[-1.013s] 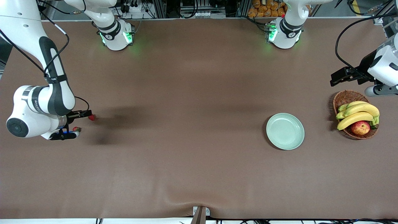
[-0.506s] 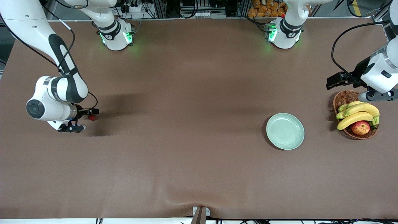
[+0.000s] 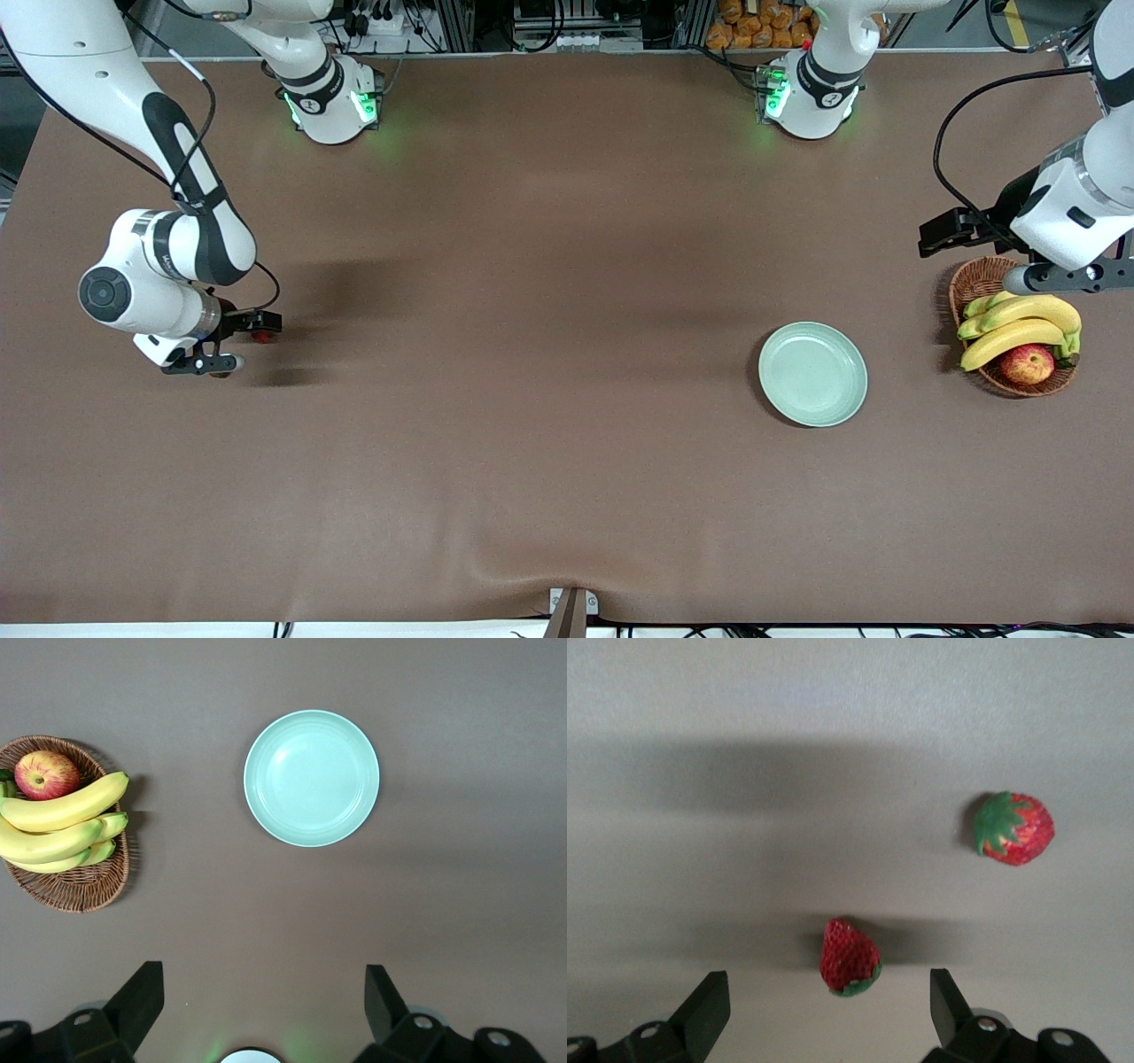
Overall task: Collect all strawberries into plate
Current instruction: 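Reach the right gripper down and grasp a red strawberry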
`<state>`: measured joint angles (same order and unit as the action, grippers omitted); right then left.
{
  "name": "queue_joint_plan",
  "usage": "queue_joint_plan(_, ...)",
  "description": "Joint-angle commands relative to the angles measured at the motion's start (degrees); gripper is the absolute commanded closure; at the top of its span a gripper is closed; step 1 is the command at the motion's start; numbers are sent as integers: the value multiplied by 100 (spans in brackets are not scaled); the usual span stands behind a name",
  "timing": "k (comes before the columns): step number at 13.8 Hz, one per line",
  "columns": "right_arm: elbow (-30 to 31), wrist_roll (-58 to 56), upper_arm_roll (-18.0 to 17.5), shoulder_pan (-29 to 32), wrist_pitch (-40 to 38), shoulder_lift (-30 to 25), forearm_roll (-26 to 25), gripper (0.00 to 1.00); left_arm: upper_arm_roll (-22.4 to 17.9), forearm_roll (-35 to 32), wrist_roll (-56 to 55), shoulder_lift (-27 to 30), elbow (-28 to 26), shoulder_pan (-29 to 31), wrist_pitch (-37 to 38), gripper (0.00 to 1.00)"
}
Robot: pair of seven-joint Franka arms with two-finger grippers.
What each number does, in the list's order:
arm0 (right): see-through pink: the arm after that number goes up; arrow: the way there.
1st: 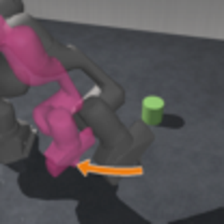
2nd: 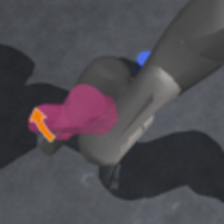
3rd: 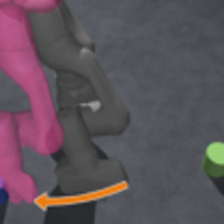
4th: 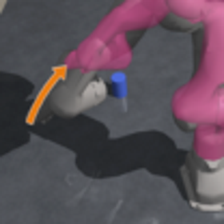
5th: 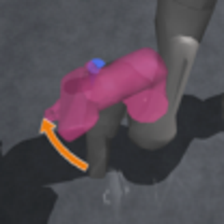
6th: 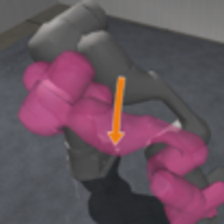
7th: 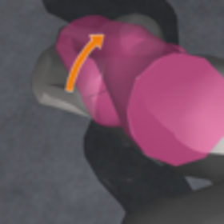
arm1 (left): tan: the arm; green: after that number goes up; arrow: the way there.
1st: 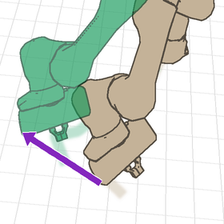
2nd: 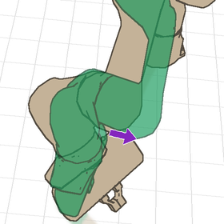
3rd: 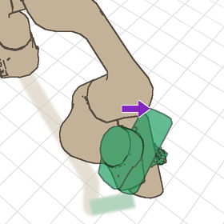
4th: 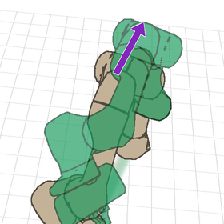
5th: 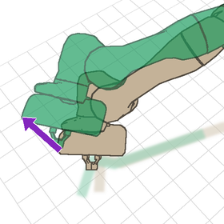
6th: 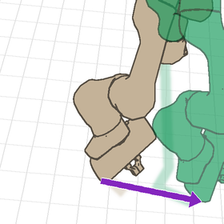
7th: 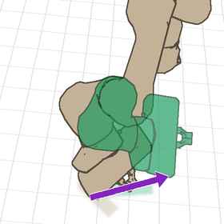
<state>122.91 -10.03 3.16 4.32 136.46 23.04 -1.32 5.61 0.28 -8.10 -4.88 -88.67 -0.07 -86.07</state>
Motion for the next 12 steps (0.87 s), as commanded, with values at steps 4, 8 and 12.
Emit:
queue_joint_plan(4,146,-43,-70,113,276,69,-70,6,10,60,-113,-13,8,-46,-129,0)
queue_joint_plan(8,146,-43,-70,121,276,113,-61,19,19,7,-148,-57,-1,-55,-209,0)
queue_joint_plan(12,146,-51,-70,130,267,148,-52,42,107,-2,-341,-66,-10,-63,-235,0)
